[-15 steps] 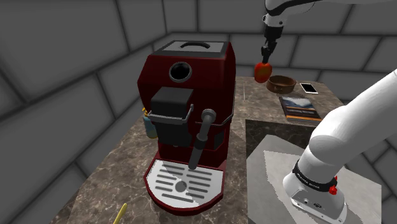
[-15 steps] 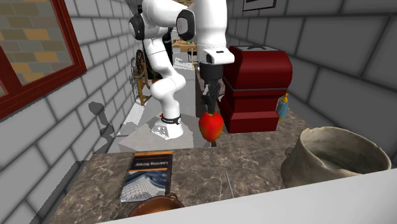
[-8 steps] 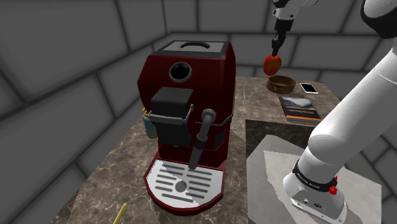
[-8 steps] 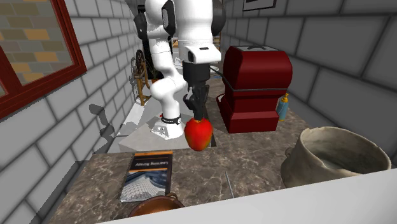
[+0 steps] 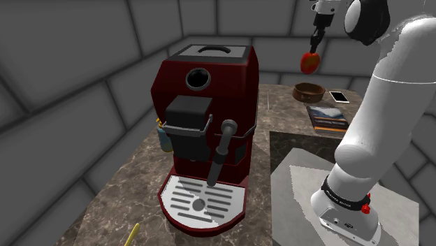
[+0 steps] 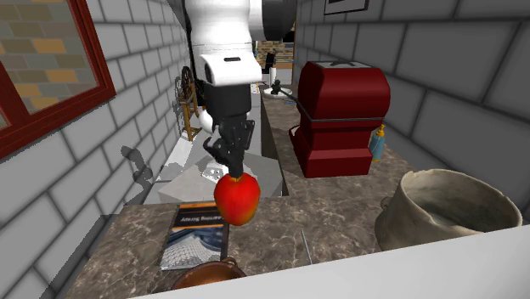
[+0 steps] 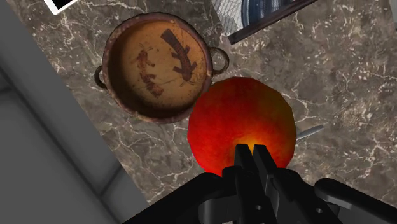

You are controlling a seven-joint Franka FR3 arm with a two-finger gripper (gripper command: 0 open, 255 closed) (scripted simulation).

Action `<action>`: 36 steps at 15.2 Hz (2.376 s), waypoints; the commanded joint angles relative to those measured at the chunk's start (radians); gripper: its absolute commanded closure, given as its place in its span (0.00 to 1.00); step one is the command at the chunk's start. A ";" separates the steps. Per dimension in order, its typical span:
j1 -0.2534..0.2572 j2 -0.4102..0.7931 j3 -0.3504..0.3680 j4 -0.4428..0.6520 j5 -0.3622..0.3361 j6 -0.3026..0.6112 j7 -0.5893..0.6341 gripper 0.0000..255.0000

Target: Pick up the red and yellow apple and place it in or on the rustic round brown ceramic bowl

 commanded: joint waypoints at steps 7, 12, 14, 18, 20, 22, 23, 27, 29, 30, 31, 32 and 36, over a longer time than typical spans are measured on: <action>-0.348 0.408 0.000 0.561 0.286 -0.237 -0.198 1.00; -0.414 0.474 0.020 0.639 0.320 -0.249 -0.213 1.00; -0.384 0.453 0.012 0.569 0.307 -0.205 -0.220 1.00; -0.340 0.422 0.002 0.456 0.289 -0.128 -0.229 1.00; -0.322 0.410 -0.001 0.408 0.282 -0.093 -0.233 1.00; -0.307 0.401 -0.003 0.364 0.278 -0.060 -0.236 1.00; -0.301 0.397 -0.004 0.343 0.276 -0.044 -0.238 1.00; -0.278 0.386 -0.006 0.269 0.271 0.017 -0.245 1.00; -0.269 0.383 -0.006 0.236 0.270 0.046 -0.248 1.00; -0.265 0.382 -0.006 0.220 0.270 0.060 -0.250 1.00; -0.261 0.381 -0.006 0.204 0.270 0.074 -0.252 1.00; -0.258 0.381 -0.005 0.190 0.270 0.087 -0.253 1.00; -0.246 0.382 -0.003 0.130 0.274 0.145 -0.262 1.00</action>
